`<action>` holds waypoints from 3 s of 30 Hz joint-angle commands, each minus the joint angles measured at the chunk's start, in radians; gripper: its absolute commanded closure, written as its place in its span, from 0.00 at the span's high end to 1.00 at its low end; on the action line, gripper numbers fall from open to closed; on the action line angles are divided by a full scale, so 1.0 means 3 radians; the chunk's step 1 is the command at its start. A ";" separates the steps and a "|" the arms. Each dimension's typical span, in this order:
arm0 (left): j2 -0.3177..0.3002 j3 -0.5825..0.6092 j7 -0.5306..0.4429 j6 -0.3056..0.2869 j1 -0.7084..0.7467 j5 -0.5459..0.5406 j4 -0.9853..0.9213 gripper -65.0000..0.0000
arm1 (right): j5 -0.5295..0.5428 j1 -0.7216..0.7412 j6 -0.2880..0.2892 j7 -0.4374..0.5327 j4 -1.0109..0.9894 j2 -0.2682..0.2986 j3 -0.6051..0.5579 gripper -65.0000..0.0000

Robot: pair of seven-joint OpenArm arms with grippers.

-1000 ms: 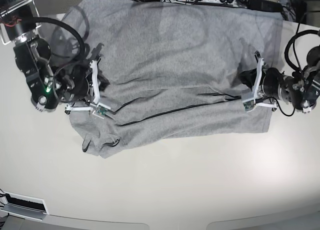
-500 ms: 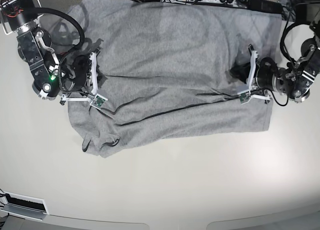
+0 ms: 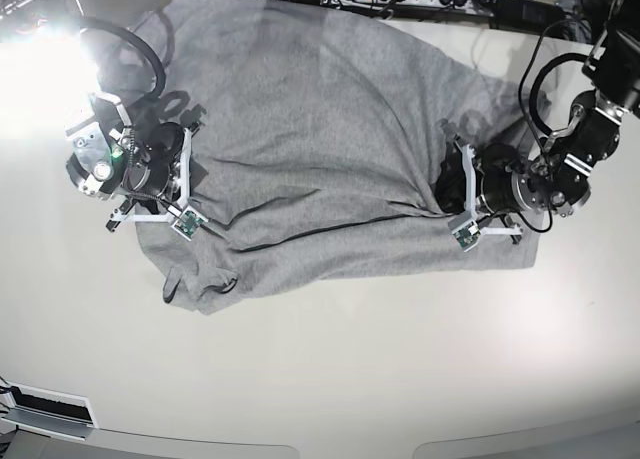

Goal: Layout the t-shirt on the table in an organized manner, then fold the t-shirt properly
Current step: 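Release the hem and regrasp the shirt body with both grippers, then pull the grasped shirt fabric apart with both grippers to flatten it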

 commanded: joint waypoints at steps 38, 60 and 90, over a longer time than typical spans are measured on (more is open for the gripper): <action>-0.0078 0.0011 0.0558 -0.0128 -0.0303 -0.0225 -0.0170 0.00 | -0.0013 0.0131 -0.0070 0.0211 -0.0652 -0.0100 0.0024 0.00; -0.0081 0.0011 0.0744 0.0023 -0.0790 -0.0078 -0.0169 0.00 | 0.0156 0.1574 -0.0107 -0.0122 -0.1385 -0.0282 0.0025 0.00; -0.0538 0.0011 0.1300 -0.0832 0.0003 -0.1007 0.0740 0.00 | 0.0476 0.0131 0.0490 -0.0304 -0.0379 0.0052 0.0025 0.00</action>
